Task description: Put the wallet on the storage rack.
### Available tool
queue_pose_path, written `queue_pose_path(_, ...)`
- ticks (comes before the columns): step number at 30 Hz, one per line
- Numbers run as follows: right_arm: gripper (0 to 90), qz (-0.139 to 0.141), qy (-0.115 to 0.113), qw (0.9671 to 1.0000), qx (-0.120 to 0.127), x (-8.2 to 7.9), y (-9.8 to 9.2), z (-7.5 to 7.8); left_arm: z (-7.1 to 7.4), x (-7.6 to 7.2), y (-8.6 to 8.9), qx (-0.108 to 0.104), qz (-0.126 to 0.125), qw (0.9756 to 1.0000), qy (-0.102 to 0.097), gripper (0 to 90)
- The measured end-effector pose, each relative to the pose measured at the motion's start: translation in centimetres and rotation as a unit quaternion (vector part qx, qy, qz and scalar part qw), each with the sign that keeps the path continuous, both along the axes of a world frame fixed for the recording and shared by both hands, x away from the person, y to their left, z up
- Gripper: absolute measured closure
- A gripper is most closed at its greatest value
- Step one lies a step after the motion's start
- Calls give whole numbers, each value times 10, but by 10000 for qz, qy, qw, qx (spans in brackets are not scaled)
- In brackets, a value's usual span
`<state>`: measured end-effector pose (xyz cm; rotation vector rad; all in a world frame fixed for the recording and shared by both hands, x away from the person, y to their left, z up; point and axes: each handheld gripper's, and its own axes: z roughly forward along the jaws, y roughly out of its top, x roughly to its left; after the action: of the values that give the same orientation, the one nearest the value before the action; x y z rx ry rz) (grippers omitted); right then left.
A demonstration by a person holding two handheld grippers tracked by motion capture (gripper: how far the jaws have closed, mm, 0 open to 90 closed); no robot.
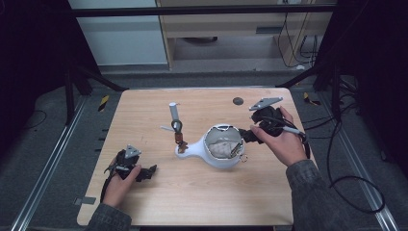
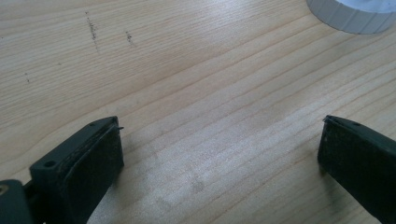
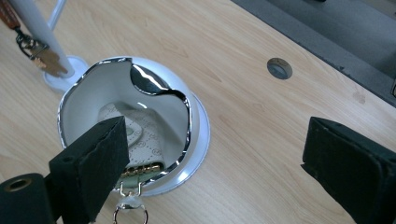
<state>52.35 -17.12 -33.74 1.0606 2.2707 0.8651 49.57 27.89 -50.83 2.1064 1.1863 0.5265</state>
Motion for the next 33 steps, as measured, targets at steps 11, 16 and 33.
queue_pose_path(11, 50, -196, -163, 9994, 250, -3, -14, -12, 0, 0, 0, -12, 0, 10000, 7, 0)
queue_pose_path(16, 49, -310, -323, 9980, 453, -5, -23, -20, 0, 0, 0, -16, 1, 10000, 11, 0)
queue_pose_path(33, 75, -823, -419, 9929, 745, -14, -59, -61, 0, -1, 0, -4, 21, 10000, 2, 0)
